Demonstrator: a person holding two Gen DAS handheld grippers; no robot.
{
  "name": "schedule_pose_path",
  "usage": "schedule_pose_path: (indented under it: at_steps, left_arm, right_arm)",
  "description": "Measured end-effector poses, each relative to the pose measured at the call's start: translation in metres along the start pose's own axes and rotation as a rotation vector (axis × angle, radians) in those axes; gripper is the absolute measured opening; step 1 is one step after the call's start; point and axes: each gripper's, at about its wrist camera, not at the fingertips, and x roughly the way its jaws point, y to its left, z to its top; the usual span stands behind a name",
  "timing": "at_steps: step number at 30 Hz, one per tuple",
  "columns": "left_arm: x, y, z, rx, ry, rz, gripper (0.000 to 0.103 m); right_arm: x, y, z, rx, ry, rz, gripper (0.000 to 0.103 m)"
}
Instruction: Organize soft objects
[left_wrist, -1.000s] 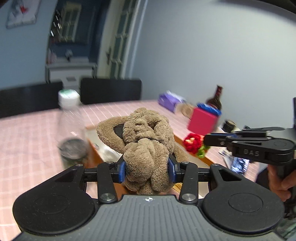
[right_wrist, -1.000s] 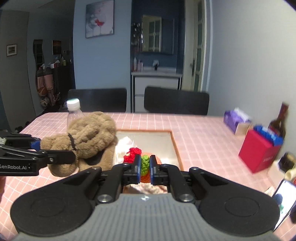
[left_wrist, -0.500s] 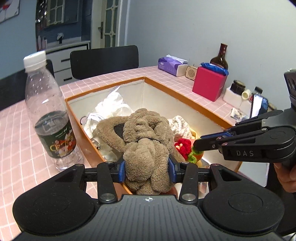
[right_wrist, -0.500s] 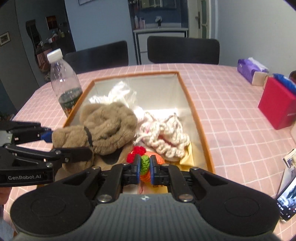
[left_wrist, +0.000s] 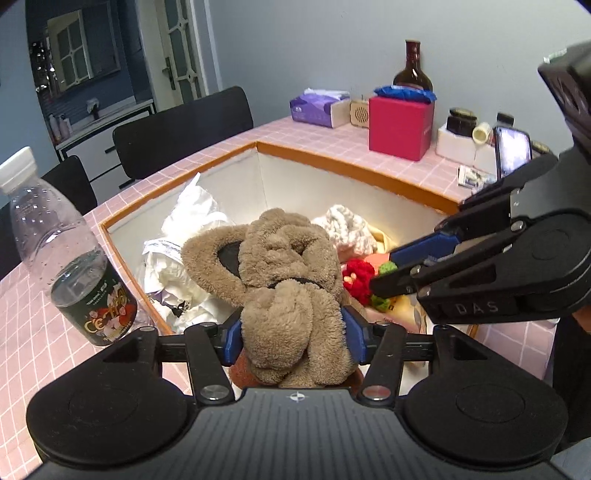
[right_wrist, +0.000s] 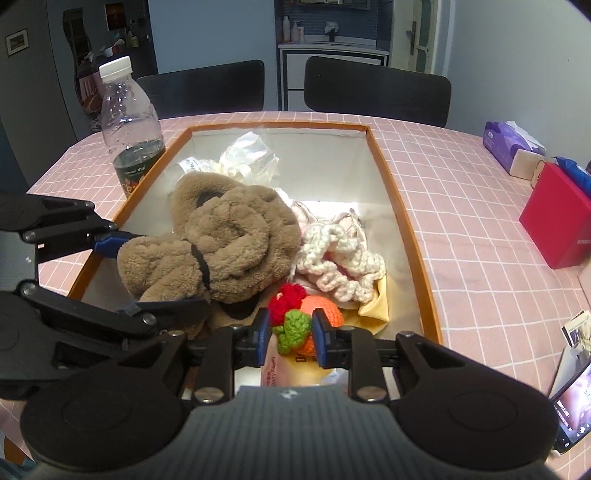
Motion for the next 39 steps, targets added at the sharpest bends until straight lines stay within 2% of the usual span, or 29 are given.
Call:
schedule_pose_path:
  at_steps: [2,5,8,11,19,21,25,29,33,36,39]
  left_arm:
    - [-0.006,0.002,0.0,-0.012,-0.019,0.002,0.07]
    - [-0.019,0.003,0.001,-0.008,-0.056,0.011,0.075]
    - [-0.034,0.002,0.004,0.001,-0.094,0.024,0.077]
    - [-0.05,0.005,0.004,0.0,-0.133,0.034,0.078]
    - [-0.1,0.022,-0.002,-0.073,-0.287,0.068,0.079]
    - [-0.112,0.028,-0.005,-0.099,-0.327,0.081,0.079]
    - [-0.133,0.04,-0.009,-0.154,-0.408,0.107,0.079]
    - [-0.152,0.047,-0.014,-0.193,-0.49,0.166,0.079]
    - [-0.169,0.047,-0.023,-0.194,-0.576,0.291,0.079]
    - [-0.173,0.047,-0.032,-0.202,-0.61,0.385,0.079]
    - [-0.176,0.052,-0.043,-0.229,-0.631,0.446,0.08]
  right_arm:
    - [-0.002,-0.001,-0.001,-0.001,-0.005,0.012,0.031]
    - [-0.008,0.002,0.0,-0.023,-0.022,0.015,0.043]
    - [-0.015,0.009,0.001,-0.076,-0.05,-0.014,0.047]
    - [-0.024,0.014,0.001,-0.109,-0.075,-0.032,0.06]
    - [-0.057,0.027,0.002,-0.129,-0.15,-0.053,0.065]
    - [-0.066,0.035,0.002,-0.14,-0.171,-0.059,0.075]
    - [-0.086,0.056,0.001,-0.178,-0.25,-0.087,0.075]
    - [-0.104,0.075,0.003,-0.161,-0.353,-0.086,0.076]
    - [-0.12,0.089,0.004,-0.099,-0.475,-0.054,0.082]
    - [-0.126,0.099,0.002,-0.054,-0.548,-0.02,0.087]
    - [-0.124,0.111,-0.003,-0.032,-0.594,-0.002,0.092]
